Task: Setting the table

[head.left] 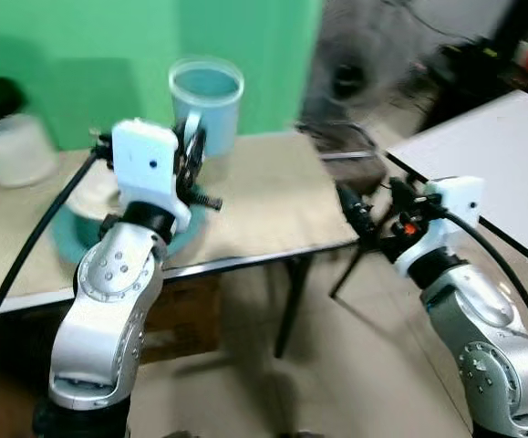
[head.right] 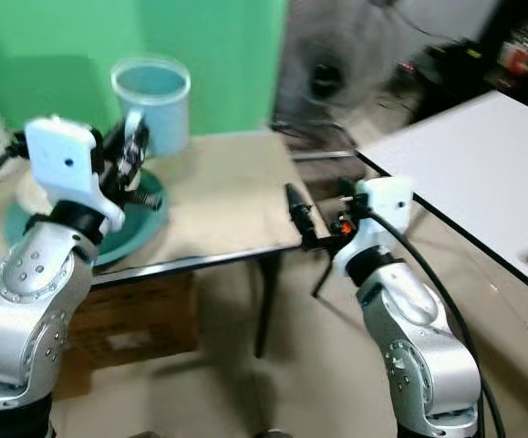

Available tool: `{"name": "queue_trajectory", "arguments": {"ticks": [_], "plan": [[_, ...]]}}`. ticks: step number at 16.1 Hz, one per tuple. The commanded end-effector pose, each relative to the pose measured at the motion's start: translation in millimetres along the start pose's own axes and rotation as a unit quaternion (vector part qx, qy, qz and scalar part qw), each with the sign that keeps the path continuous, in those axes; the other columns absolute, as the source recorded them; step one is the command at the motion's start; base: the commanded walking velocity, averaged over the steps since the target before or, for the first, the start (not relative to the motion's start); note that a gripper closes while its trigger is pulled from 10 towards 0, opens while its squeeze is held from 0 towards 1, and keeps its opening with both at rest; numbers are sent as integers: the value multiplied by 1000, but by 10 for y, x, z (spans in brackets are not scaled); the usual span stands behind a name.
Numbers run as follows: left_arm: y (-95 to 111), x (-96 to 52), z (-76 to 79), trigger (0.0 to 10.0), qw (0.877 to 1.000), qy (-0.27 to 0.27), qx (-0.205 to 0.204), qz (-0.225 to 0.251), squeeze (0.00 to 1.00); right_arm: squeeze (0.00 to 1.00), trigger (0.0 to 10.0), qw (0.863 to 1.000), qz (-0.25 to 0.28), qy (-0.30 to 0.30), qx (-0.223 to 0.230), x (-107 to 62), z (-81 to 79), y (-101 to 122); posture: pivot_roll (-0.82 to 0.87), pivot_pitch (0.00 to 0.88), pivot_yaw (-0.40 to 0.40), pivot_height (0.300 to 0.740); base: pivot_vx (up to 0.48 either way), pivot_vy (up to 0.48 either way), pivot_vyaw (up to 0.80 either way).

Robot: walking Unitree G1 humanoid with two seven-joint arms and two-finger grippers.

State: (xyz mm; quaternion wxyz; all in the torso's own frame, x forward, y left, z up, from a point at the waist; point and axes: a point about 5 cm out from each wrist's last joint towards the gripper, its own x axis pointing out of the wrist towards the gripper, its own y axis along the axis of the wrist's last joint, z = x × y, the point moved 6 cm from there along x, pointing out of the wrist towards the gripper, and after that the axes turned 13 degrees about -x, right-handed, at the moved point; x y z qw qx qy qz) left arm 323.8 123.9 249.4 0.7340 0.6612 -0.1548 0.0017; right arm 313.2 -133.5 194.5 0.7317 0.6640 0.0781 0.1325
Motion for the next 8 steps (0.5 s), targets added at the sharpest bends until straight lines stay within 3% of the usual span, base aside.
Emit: {"name": "queue_trajectory", "arguments": {"ticks": [1, 3, 4, 7, 8], "plan": [[-40, -37, -38, 10000, 1000, 7, -7, -18, 0, 0, 10000, 1000, -5, -26, -16, -35, 81, -8, -23, 28, -31, 740, 0, 0, -788], [-265, -145, -188, 10000, 998, 18, 15, -60, 0, 0, 10000, 996, -16, -79, -24, -125, 208, -96, -57, 26, 16, 740, 0, 0, -781], [-318, -204, -245, 10000, 997, 21, 3, -70, 0, 0, 10000, 995, -21, -99, -26, -182, 265, -118, -58, 29, 31, 740, 0, 0, -781], [-302, -281, -323, 10000, 997, 32, -33, -59, 0, 0, 10000, 993, -47, -99, -33, -254, 230, -288, -46, 38, 46, 740, 0, 0, -779], [-399, -308, -348, 10000, 996, 40, -6, -82, 0, 0, 10000, 993, -60, -100, -24, -285, 244, -373, -49, 25, 47, 740, 0, 0, -763]]}}
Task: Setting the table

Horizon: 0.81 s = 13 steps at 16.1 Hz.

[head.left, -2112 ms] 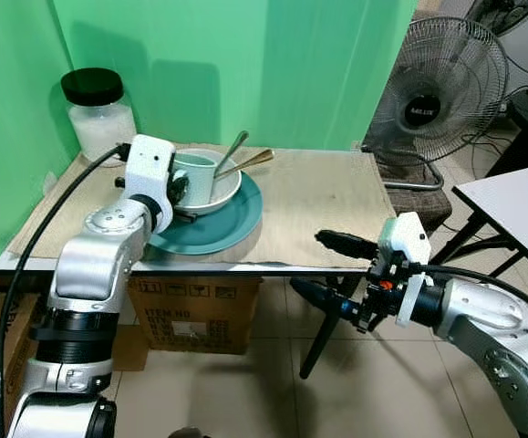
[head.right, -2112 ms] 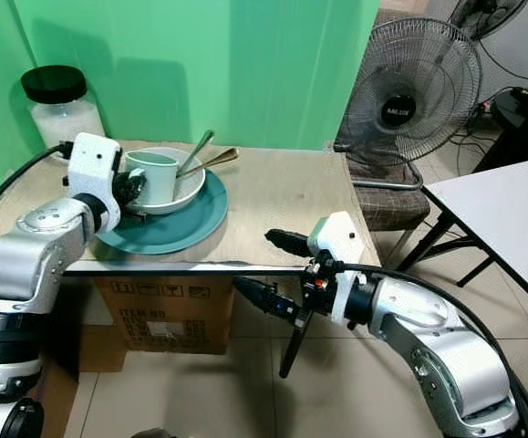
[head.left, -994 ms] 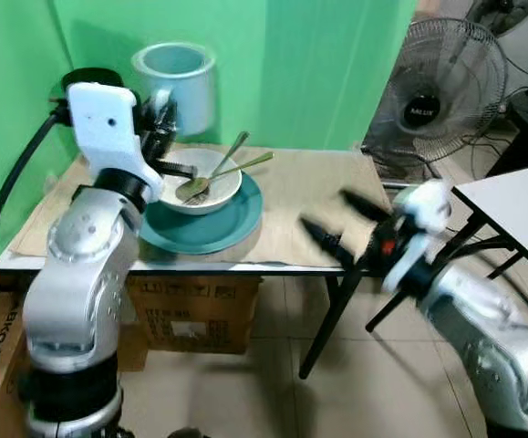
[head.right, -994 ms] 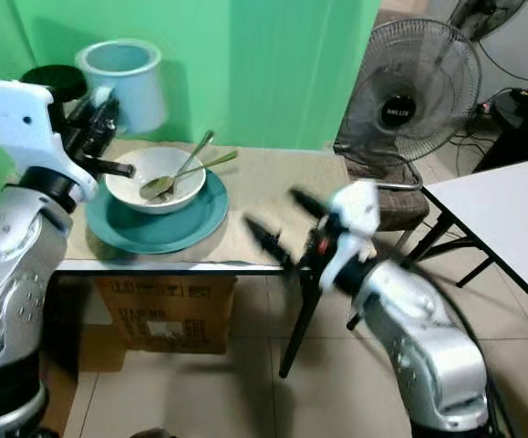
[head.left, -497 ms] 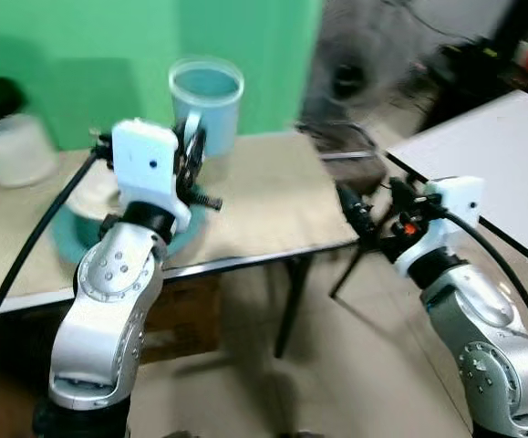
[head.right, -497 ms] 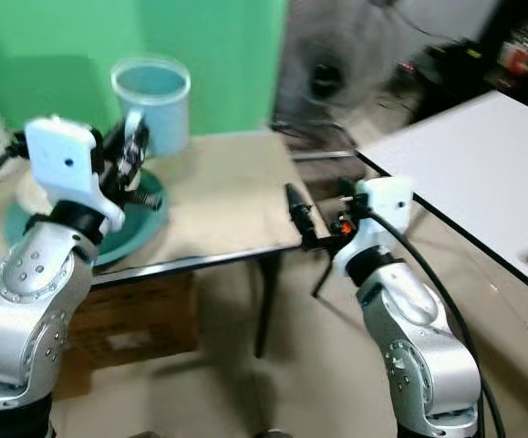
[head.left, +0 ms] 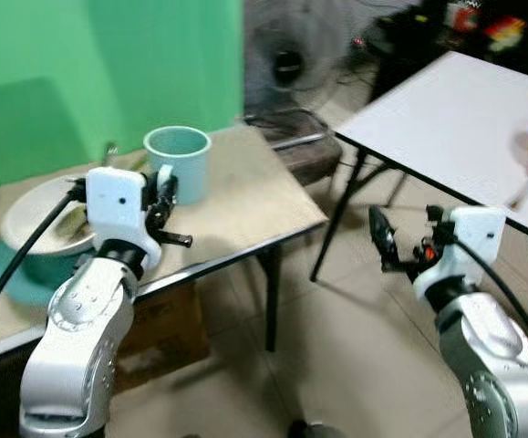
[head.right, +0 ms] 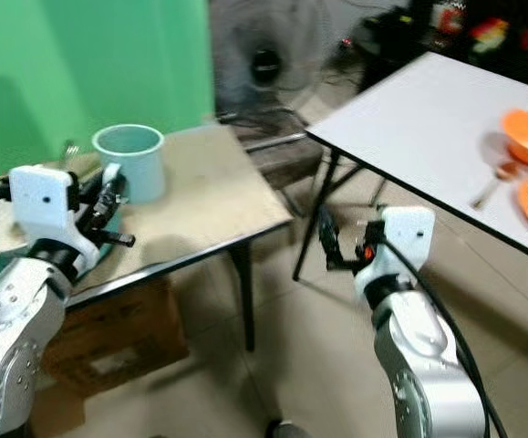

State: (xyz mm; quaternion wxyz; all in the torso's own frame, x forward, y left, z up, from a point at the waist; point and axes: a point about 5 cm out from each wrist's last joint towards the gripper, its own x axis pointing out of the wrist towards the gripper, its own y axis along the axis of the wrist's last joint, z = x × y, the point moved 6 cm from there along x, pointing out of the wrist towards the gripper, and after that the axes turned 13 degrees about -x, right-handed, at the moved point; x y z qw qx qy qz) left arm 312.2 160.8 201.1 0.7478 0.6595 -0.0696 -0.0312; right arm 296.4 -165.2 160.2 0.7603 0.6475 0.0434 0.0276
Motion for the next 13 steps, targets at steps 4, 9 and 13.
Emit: {"name": "queue_trajectory", "arguments": {"ticks": [4, 9, 13], "plan": [[-71, 75, -11, 10000, 1000, -1, -8, -1, 0, 0, 10000, 1000, 4, -18, 15, -23, 169, 33, -94, 58, 62, 740, 0, 0, -763], [-136, 168, -28, 10000, 999, -21, 22, -21, 0, 0, 10000, 997, 21, -52, 55, 97, 224, 46, -70, 0, 77, 740, 0, 0, -766], [-305, 150, -248, 10000, 998, 43, -1, -36, 0, 0, 10000, 1000, 11, -3, 17, 164, 60, 3, -56, 0, 81, 740, 0, 0, -769]]}}
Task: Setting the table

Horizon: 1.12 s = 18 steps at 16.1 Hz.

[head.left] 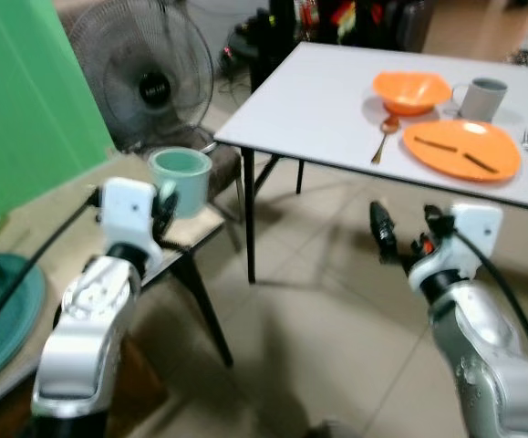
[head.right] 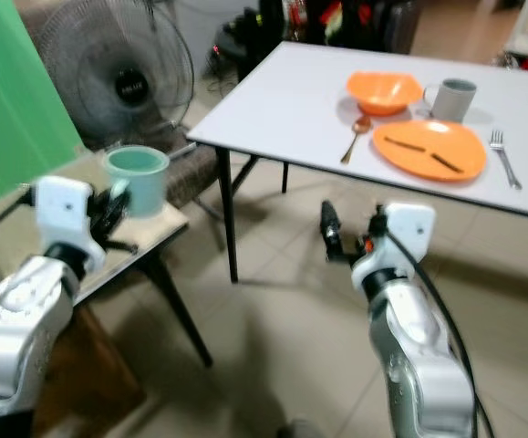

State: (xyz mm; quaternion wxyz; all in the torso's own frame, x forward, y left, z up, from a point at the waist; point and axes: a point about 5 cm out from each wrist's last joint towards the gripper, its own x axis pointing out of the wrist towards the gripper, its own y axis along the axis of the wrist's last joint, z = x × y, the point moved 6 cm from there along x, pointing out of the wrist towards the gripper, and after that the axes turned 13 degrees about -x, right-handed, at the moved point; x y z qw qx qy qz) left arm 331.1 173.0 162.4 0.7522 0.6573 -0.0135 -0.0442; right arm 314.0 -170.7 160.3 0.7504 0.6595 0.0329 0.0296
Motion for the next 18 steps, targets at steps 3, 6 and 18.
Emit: {"name": "queue_trajectory", "arguments": {"ticks": [3, 6, 18], "plan": [[98, -45, -120, 10000, 999, 29, 6, 18, 0, 0, 10000, 1000, -7, 2, -10, -24, -16, -46, -53, 0, 40, 740, 0, -82, -767], [140, -99, -162, 10000, 998, 49, 16, 33, 0, 0, 10000, 1000, -16, 22, -7, -5, -147, -84, -53, 0, -22, 740, 0, -467, 0], [174, -39, -6, 10000, 998, 22, 48, 30, 0, 0, 10000, 1000, -16, 3, -19, 27, -124, -100, -42, 0, 0, 740, 0, -480, 0]]}}
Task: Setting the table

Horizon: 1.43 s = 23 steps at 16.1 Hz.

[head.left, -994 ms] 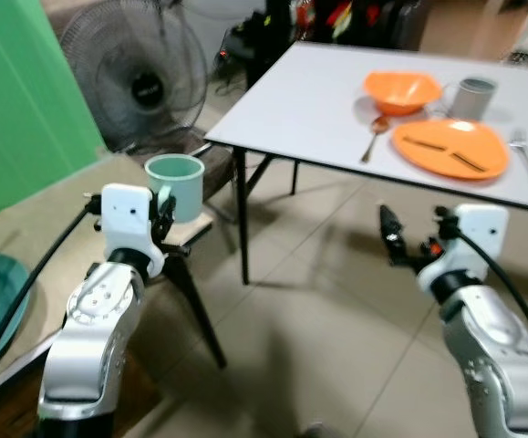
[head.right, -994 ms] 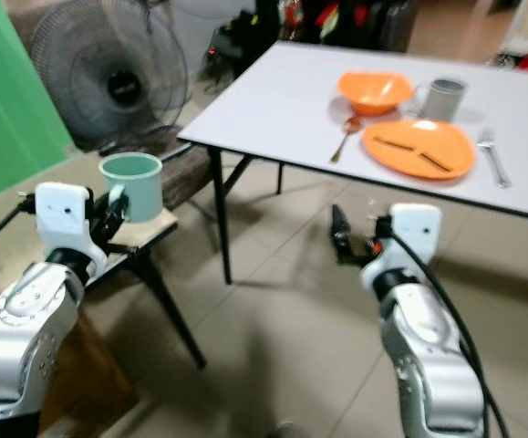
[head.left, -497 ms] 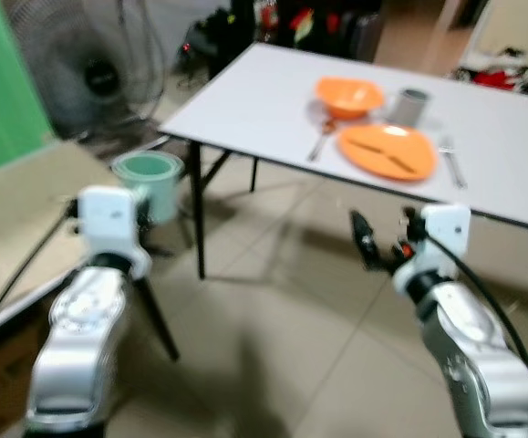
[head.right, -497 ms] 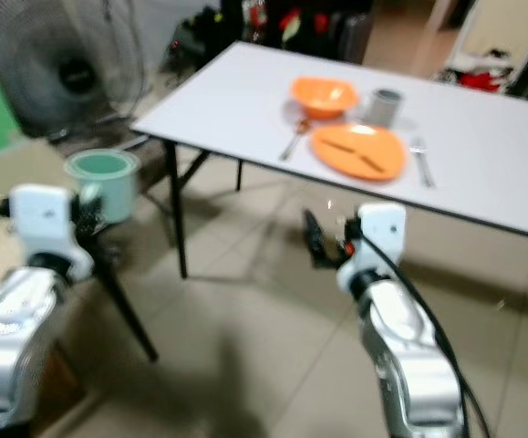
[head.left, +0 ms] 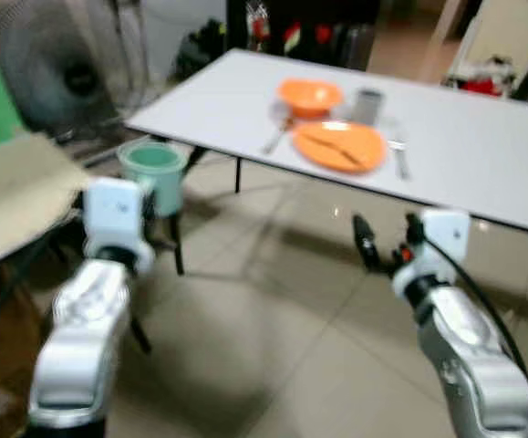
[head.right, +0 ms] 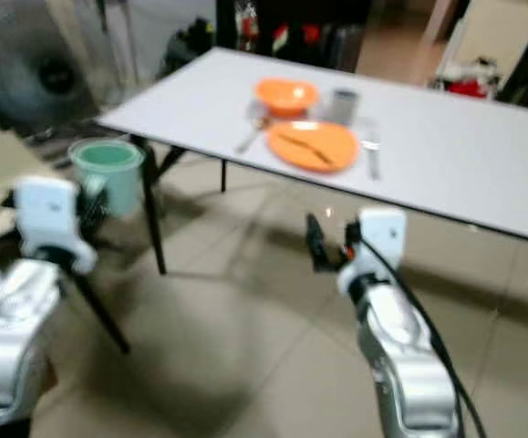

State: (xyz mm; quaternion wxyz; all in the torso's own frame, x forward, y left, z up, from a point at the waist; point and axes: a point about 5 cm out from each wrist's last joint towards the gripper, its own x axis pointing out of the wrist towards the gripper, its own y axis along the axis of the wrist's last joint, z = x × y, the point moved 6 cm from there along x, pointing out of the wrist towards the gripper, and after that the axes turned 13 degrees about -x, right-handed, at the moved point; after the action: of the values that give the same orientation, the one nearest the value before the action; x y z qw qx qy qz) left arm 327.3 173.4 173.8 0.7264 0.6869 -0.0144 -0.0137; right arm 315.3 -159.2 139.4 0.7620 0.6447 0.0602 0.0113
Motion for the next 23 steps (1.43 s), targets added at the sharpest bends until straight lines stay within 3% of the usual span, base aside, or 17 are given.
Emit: {"name": "queue_trajectory", "arguments": {"ticks": [1, 7, 10, 18, 23], "plan": [[58, 6, -20, 10000, 1000, 1, 7, 8, 0, 0, 10000, 1000, 18, -6, 3, -3, 23, 96, -41, 0, -3, 740, 0, -480, 0], [57, -7, 13, 10000, 1000, -3, 8, 8, 0, 0, 10000, 1000, 11, -2, 5, 13, 37, 79, -38, 0, -17, 740, 0, -480, 0], [48, 0, 2, 10000, 1000, 1, -3, 4, 0, 0, 10000, 1000, 9, -3, 15, 12, 44, 76, -35, 0, -18, 740, 0, 0, 0], [84, 15, 119, 10000, 999, -33, -10, 8, 0, 0, 10000, 1000, 12, -7, 23, 6, 74, 109, -42, 0, -11, 740, 0, 0, -770], [91, 40, 123, 10000, 999, -37, -14, 9, 0, 0, 10000, 1000, 18, -12, 19, 19, 86, 131, -41, 0, -6, 740, 304, 0, -640]]}}
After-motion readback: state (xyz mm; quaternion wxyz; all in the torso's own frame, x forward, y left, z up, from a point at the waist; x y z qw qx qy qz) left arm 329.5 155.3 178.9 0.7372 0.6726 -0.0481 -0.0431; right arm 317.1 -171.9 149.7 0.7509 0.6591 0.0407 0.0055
